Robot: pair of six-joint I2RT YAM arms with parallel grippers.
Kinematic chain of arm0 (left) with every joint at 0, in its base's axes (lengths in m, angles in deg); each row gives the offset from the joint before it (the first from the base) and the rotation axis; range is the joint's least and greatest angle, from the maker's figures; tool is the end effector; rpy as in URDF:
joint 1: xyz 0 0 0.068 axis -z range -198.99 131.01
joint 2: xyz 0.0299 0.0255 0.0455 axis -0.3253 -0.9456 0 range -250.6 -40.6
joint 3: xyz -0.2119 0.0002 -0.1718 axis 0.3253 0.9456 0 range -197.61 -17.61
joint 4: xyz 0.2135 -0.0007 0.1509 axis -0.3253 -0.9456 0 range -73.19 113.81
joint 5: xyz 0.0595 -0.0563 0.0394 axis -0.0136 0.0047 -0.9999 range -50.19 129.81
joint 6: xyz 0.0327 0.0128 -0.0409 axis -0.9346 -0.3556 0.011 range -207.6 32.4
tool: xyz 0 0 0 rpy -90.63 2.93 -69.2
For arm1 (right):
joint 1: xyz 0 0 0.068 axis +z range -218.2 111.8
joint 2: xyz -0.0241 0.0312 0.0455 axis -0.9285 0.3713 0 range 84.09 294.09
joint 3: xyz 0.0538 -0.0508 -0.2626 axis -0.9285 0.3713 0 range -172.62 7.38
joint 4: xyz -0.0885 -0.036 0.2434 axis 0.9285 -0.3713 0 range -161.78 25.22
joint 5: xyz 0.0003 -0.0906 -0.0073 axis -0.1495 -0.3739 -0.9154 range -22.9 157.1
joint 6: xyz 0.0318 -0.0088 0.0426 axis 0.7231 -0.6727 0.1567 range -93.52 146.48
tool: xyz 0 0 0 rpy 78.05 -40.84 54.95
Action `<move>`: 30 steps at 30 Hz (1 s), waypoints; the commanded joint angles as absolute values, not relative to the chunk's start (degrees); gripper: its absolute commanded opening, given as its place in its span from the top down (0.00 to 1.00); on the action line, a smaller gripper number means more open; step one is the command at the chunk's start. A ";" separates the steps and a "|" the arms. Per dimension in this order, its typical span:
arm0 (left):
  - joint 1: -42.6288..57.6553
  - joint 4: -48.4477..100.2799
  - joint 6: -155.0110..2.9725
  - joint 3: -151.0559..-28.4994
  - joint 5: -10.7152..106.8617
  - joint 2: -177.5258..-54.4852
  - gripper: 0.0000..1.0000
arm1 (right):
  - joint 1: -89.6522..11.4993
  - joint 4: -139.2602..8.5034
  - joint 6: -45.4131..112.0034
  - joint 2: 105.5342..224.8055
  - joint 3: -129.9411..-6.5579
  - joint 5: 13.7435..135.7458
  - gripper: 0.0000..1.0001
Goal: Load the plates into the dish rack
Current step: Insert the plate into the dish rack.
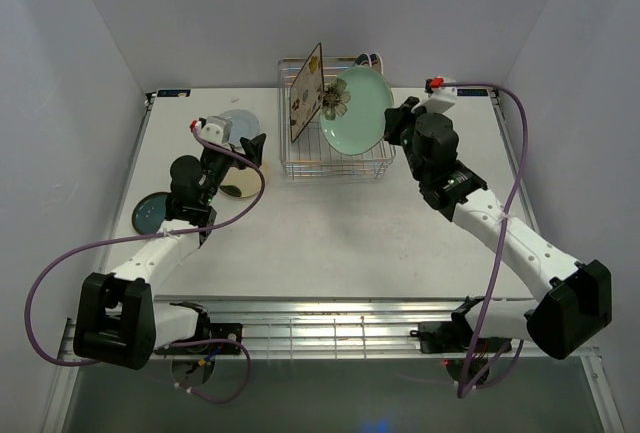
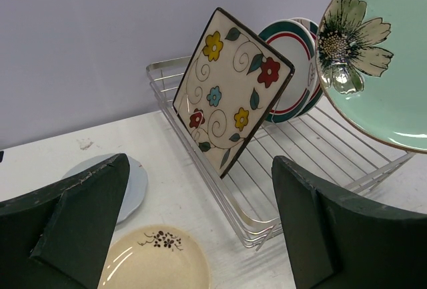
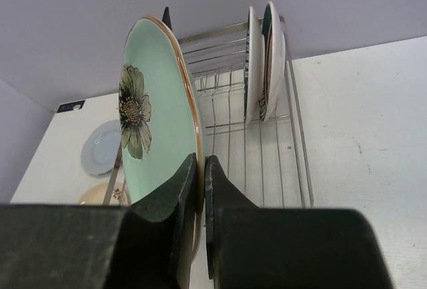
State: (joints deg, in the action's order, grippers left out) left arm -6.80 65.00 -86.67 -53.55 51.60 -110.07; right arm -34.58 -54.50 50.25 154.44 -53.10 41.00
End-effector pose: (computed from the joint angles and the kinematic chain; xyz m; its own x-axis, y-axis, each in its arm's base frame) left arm 0.2649 -0.0647 0.2898 0.1237 -0.0429 -0.9914 0.4066 0.9135 0.0112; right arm 0.2492 0.1469 0.3801 -0.0473 0.4033 -0.9138 -0.1222 0.9057 0.4060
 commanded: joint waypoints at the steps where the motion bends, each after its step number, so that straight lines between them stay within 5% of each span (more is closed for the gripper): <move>1: -6.51 65.82 -86.89 -53.03 51.41 -109.15 0.02 | -34.72 -46.59 48.46 155.88 -61.42 37.49 0.92; 30: -6.51 65.91 -86.98 -53.20 51.50 -109.77 0.02 | -34.63 -52.38 32.55 179.25 -90.15 23.07 0.92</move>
State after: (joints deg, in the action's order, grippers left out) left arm -6.80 65.02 -86.74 -53.55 51.60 -110.20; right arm -34.71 -59.57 33.92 178.30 -81.39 26.85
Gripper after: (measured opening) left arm 0.979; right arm 0.098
